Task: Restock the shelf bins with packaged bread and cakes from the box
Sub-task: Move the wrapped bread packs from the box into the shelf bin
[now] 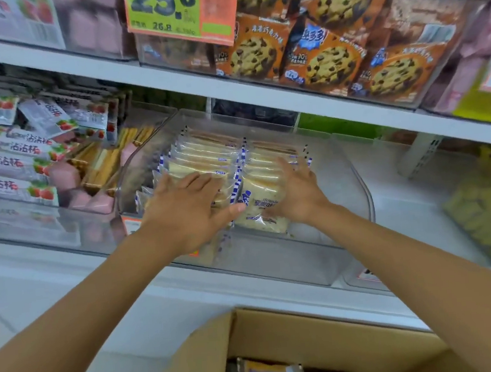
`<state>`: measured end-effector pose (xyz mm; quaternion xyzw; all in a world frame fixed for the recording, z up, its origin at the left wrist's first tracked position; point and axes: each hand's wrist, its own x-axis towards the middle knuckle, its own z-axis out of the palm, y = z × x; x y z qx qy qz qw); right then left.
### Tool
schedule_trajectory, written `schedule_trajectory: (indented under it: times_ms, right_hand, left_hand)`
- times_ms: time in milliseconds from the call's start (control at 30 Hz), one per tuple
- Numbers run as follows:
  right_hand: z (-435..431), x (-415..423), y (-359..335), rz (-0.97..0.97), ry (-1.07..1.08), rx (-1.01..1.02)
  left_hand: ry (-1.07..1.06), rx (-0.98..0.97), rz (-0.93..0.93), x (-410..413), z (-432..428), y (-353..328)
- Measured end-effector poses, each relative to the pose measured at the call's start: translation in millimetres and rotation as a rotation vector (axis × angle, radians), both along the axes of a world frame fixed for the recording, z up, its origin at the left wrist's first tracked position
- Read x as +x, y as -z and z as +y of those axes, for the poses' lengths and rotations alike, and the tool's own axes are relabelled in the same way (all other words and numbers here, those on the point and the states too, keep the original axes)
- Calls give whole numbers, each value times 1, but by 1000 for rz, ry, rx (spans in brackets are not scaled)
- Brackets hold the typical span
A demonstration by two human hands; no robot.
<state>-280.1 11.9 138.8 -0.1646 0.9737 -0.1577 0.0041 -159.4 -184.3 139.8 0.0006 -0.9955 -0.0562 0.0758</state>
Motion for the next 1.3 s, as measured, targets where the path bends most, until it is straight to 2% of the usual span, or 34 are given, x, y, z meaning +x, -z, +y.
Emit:
schedule_trajectory:
  times_ms: [233,300,433,500,600,733,800,833,933,1033,1100,1200,1300]
  right_hand:
    - [6,-2,3,-57,-57,-37]
    - [8,-2,3,-30,-53,65]
    - [13,0,2,188,-60,310]
    - [15,4,-2,196,-67,375]
    - [17,22,-11,190,-106,257]
    - [39,79,-18,373,-182,12]
    - [59,115,-14,445,-189,-57]
    - [71,132,-8,430,-186,-87]
    - [109,175,33,169,-181,-88]
    - [148,200,99,-258,-155,-18]
    - [164,209,141,-451,-107,-50]
    - [159,211,187,-624,19,-118]
    - [138,218,218,-828,46,-164]
  left_hand:
    - [-4,7,-11,-2,0,0]
    - [-5,11,-13,-1,0,0]
    - [-5,24,-32,2,2,-3]
    - [-7,44,-39,1,2,-4]
    - [-16,103,34,6,6,-8]
    - [21,96,240,29,41,-15]
    - [42,232,220,55,70,-13]
    - [53,317,143,70,83,-6]
    - [64,459,-179,111,111,35]
    - [34,442,-407,140,121,80]
    - [36,436,-516,150,121,99]
    - [50,392,-548,152,120,111]
    - [39,408,-517,147,121,117]
